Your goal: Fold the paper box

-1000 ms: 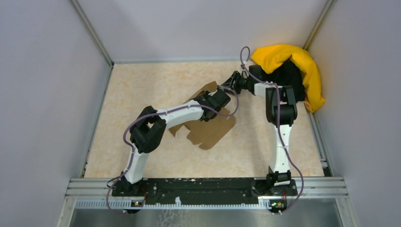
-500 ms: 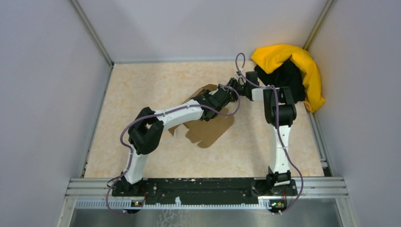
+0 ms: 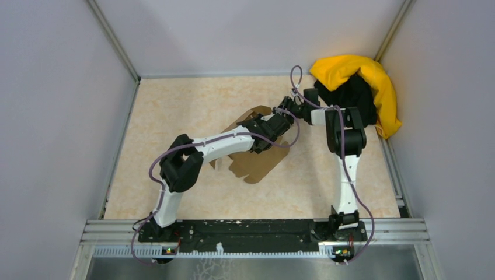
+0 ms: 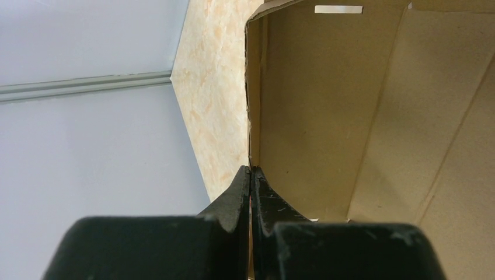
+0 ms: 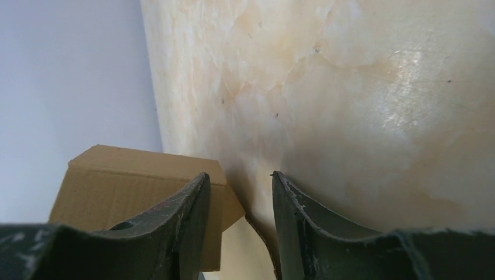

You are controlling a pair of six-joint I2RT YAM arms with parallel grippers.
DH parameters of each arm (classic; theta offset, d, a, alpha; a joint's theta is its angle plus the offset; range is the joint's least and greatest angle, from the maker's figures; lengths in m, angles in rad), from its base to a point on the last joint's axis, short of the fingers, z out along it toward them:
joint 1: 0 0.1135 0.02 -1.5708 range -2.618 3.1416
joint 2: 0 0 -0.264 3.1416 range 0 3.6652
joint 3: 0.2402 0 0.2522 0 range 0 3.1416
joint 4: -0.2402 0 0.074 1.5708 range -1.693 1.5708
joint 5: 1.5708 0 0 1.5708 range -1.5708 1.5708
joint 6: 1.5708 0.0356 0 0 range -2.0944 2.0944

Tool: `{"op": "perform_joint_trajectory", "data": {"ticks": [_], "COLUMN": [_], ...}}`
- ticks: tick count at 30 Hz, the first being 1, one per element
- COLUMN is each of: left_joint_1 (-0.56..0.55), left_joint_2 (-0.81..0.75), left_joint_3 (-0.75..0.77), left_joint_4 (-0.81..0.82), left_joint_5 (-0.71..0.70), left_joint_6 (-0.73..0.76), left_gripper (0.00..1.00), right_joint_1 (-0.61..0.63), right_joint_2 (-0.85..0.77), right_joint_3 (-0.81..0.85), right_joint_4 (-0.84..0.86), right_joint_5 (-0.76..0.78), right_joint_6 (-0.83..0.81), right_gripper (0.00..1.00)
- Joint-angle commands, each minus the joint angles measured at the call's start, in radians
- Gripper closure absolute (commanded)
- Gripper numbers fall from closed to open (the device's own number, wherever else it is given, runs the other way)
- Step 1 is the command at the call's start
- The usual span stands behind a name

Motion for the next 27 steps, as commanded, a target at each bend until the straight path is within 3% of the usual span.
{"op": "perform_joint_trajectory", "data": {"ticks": [1, 27], "left_joint_1": [-0.027, -0.109], "left_joint_2": [0.012, 0.064], "left_joint_3": [0.033, 0.017], "left_joint_4": [-0.022, -0.103], "left_joint_5": [-0.048, -0.176], "left_joint_6": [-0.018, -0.094], "left_gripper": [0.98, 0.98], "right_joint_1": [0.008, 0.003], "right_joint_2": [-0.089, -0.232], "right_joint_3": [-0.012, -0.255], "right_joint_4": [0.071, 0.179], "right_joint_5": [-0.034, -0.034], "right_joint_6": [-0.022, -0.061], "right_gripper": [0.56, 0.57]}}
